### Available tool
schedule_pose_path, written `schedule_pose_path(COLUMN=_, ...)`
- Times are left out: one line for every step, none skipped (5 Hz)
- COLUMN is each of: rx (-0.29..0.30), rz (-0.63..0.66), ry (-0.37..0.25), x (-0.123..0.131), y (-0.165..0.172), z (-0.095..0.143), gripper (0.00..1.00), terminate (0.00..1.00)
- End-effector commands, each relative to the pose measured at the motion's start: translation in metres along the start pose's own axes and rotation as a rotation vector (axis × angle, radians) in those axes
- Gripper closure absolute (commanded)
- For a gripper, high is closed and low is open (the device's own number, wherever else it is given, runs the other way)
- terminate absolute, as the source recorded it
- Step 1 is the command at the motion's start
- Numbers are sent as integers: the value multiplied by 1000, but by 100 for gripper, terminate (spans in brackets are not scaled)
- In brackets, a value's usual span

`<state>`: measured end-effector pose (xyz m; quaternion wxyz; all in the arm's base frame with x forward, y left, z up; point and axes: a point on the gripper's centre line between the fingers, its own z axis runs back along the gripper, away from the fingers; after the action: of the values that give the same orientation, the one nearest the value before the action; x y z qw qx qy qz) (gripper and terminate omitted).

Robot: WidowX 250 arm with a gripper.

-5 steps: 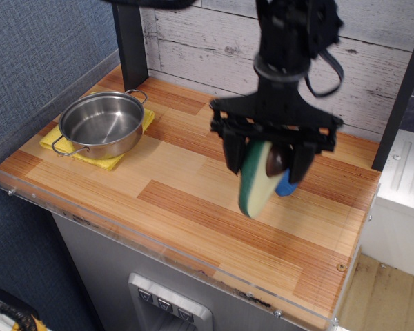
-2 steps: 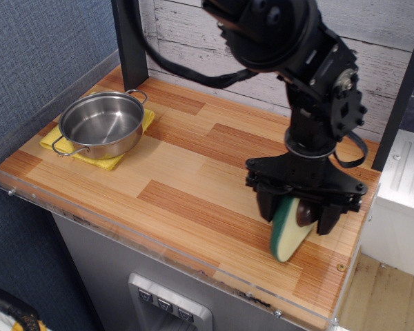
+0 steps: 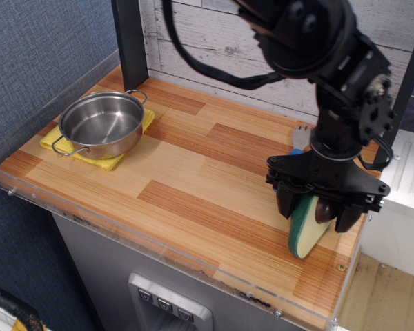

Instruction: Move the avocado to the front right corner of the table.

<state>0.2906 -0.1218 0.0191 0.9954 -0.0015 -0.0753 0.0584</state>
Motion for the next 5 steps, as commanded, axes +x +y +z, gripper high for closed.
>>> schedule_pose_path(rx=23, rz=28, ry=-31, x=-9, y=-6, z=25, gripper=0, terminate=0)
schedule_pose_path(rx=52, rz=66, ry=-57, x=-9, y=-2, z=42, gripper=0, terminate=0)
schedule_pose_path(rx=36, rz=81, ry=-120, x=-6, y=7, z=68, gripper=0, terminate=0)
schedule_pose_path(rx=28, rz=75, ry=-131, x=0, y=19, z=97, gripper=0, terminate=0)
schedule_pose_path(rx=11, rz=24, ry=-144, x=13, y=41, z=121, gripper=0, terminate=0)
